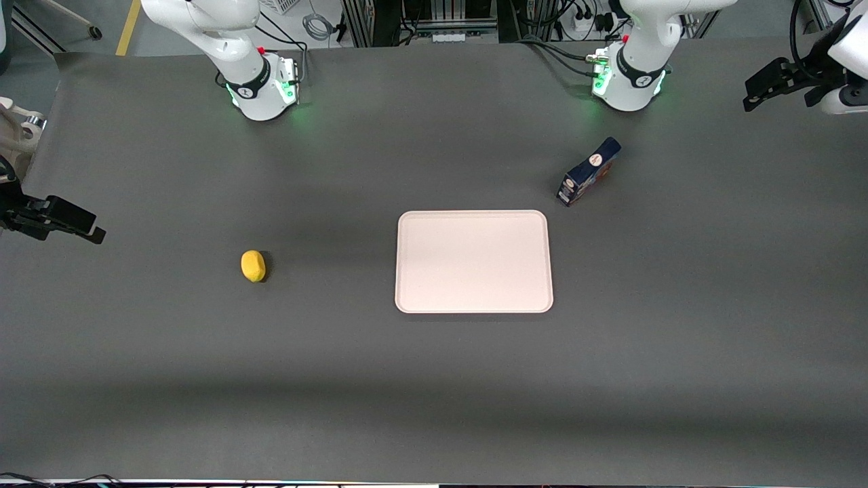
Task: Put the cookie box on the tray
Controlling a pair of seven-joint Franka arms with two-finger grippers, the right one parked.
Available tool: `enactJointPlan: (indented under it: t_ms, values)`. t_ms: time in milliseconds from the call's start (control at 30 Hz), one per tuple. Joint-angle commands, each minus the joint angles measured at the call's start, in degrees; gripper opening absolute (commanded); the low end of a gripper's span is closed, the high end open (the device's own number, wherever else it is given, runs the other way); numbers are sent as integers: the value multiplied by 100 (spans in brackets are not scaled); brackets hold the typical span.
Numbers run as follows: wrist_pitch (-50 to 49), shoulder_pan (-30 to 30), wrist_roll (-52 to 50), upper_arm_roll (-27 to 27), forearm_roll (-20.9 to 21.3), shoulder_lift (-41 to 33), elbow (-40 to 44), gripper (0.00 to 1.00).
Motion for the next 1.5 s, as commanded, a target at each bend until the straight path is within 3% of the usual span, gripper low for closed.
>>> enactJointPlan:
  t_ms: [0,233,367,567,833,1033,1467]
  values:
    - [-270,-13,160,11,-51,-18,246,100]
    - [-990,-13,590,-51,-51,-158,527,100]
    - [-1439,-13,802,-278,-173,-693,440,100]
    - [-1352,-22,995,-771,-516,-1282,-534,100]
    - [360,-75,1145,-1421,-797,-1810,-2555,100]
    - [1837,-154,1382,-1615,-1070,-1732,-3725,100]
    - [3815,-251,1541,-2054,-1237,-607,-4499,100]
